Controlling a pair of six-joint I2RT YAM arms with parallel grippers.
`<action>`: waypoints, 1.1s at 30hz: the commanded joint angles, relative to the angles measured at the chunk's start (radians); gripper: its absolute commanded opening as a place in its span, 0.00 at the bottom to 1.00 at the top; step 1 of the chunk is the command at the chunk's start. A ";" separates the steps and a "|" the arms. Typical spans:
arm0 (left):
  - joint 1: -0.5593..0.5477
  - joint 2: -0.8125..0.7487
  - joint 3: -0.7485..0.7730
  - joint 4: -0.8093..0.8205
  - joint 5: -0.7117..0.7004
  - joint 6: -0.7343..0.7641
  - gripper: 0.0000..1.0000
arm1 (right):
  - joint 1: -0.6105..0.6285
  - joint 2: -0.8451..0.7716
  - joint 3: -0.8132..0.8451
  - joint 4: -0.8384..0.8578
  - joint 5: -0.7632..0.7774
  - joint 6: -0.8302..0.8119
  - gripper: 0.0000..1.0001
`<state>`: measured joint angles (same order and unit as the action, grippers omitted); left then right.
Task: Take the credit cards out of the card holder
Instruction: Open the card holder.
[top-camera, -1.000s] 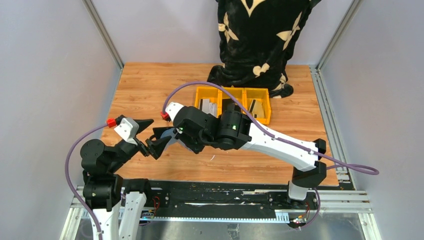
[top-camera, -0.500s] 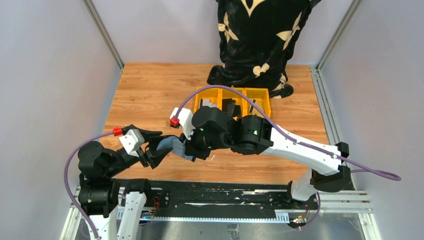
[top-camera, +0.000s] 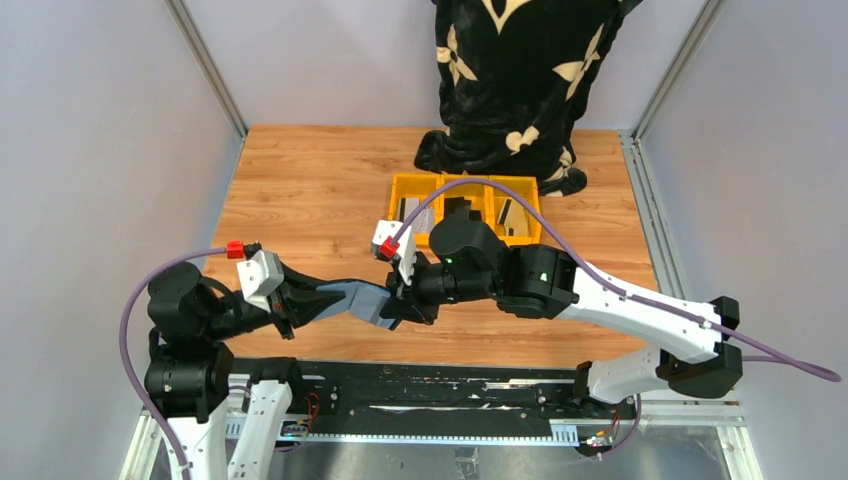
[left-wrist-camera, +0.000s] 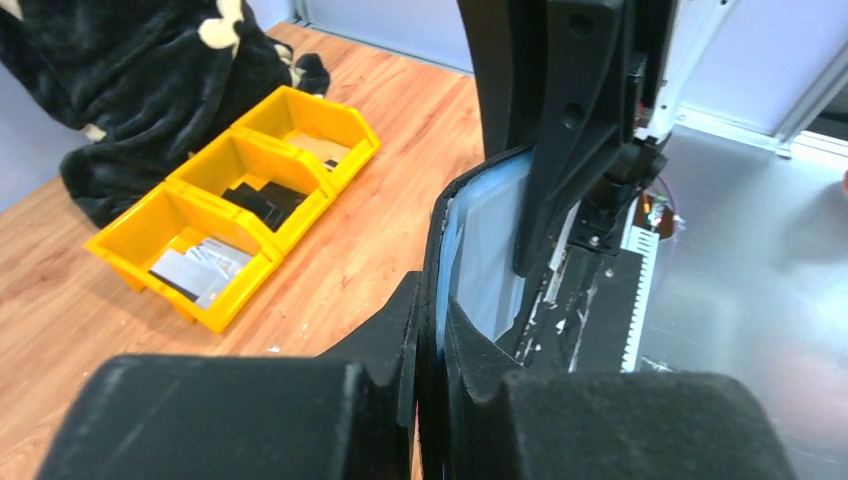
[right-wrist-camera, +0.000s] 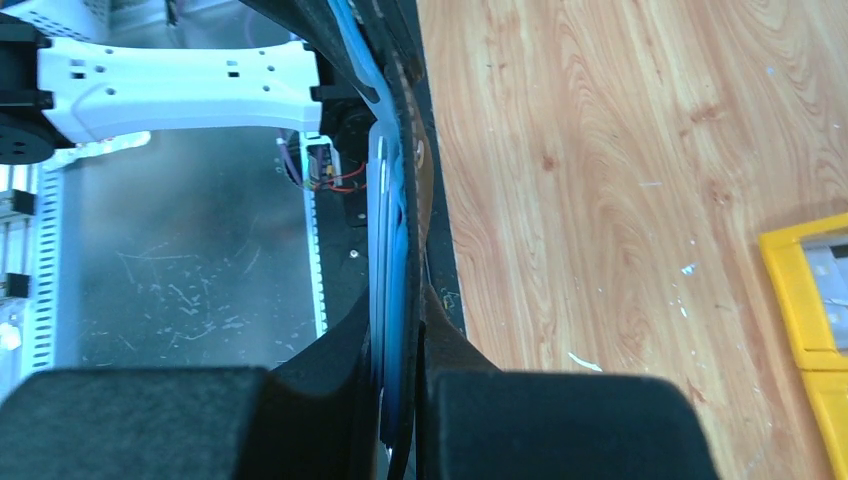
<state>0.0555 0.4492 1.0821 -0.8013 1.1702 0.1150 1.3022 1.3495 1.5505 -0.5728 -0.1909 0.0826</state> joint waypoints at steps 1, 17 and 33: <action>-0.005 0.014 0.025 -0.014 0.059 -0.046 0.09 | -0.054 -0.075 -0.050 0.175 -0.144 0.033 0.00; -0.005 0.098 0.110 -0.015 0.110 -0.140 0.00 | -0.110 -0.286 -0.420 0.652 -0.317 0.107 0.24; -0.005 0.090 0.122 -0.019 0.120 -0.176 0.00 | -0.110 -0.311 -0.444 0.604 -0.337 0.097 0.23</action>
<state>0.0555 0.5430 1.1870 -0.8223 1.2736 -0.0376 1.1995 1.0611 1.1011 0.0307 -0.4835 0.1928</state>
